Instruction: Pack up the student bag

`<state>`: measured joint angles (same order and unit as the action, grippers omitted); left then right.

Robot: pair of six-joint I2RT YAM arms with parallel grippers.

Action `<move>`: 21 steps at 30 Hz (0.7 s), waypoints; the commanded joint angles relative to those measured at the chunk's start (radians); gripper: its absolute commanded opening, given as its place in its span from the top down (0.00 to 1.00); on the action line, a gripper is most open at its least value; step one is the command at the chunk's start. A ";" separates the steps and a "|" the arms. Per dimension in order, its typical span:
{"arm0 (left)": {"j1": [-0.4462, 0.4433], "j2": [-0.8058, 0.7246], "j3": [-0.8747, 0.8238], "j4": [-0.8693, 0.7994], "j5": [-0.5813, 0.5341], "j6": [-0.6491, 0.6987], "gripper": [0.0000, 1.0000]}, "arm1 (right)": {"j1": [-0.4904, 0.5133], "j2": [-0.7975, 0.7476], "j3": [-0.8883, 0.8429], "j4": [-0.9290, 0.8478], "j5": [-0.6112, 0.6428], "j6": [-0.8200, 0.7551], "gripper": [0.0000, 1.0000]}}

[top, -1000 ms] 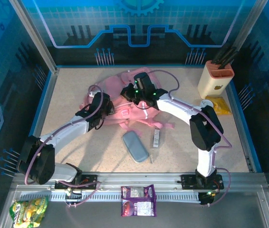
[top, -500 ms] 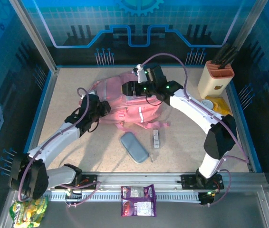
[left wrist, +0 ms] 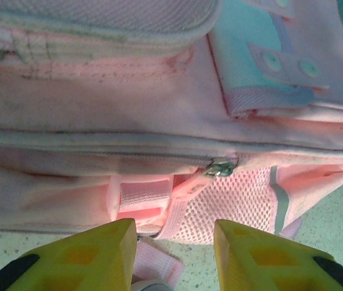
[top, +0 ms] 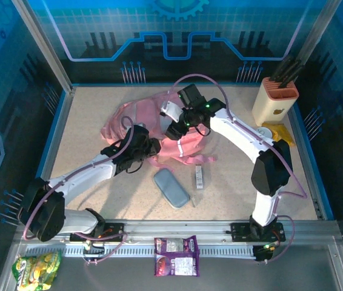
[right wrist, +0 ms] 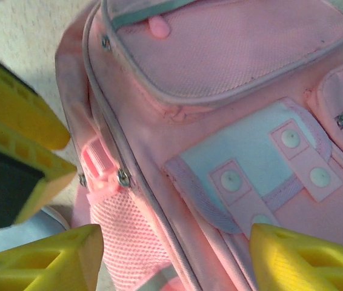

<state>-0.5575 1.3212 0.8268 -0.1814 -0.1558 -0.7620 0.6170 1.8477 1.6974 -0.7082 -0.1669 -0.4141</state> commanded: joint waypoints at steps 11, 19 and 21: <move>0.034 -0.033 0.049 -0.063 -0.071 0.056 0.60 | 0.021 0.020 -0.120 0.032 -0.094 -0.373 0.38; 0.050 -0.056 0.017 -0.041 -0.051 0.059 0.61 | 0.036 0.058 -0.187 0.250 0.042 -0.453 0.40; 0.060 -0.067 0.015 -0.052 -0.050 0.060 0.61 | 0.033 0.041 -0.243 0.337 0.031 -0.492 0.43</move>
<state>-0.5140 1.2922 0.8448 -0.2111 -0.1970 -0.7261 0.6376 1.8927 1.5162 -0.5102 -0.1665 -0.8360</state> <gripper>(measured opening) 0.392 0.575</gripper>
